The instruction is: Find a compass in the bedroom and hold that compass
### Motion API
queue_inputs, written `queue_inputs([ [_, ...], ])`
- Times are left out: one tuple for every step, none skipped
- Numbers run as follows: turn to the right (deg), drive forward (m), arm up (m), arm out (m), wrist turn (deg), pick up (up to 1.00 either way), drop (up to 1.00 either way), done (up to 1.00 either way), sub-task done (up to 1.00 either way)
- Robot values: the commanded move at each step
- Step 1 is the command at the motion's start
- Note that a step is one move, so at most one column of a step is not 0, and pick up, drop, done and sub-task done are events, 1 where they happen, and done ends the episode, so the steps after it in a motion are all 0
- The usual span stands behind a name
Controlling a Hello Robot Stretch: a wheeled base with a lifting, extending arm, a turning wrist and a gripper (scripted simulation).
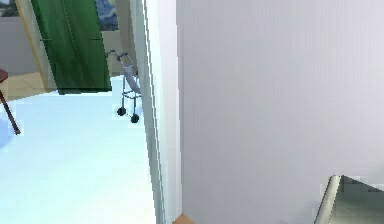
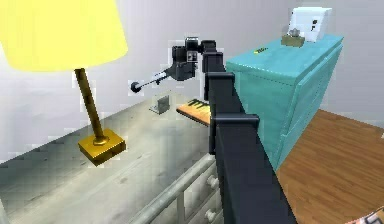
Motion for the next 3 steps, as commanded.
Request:
queue_inputs([
  [0.0,0.00,0.00,0.00,9.0,0.00,0.00,0.00,0.00],
  [0.0,0.00,-0.12,0.00,0.0,0.00,0.00,0.00,0.00],
  [0.0,0.00,0.00,0.00,0.0,1.00,0.00,0.00,0.00],
])
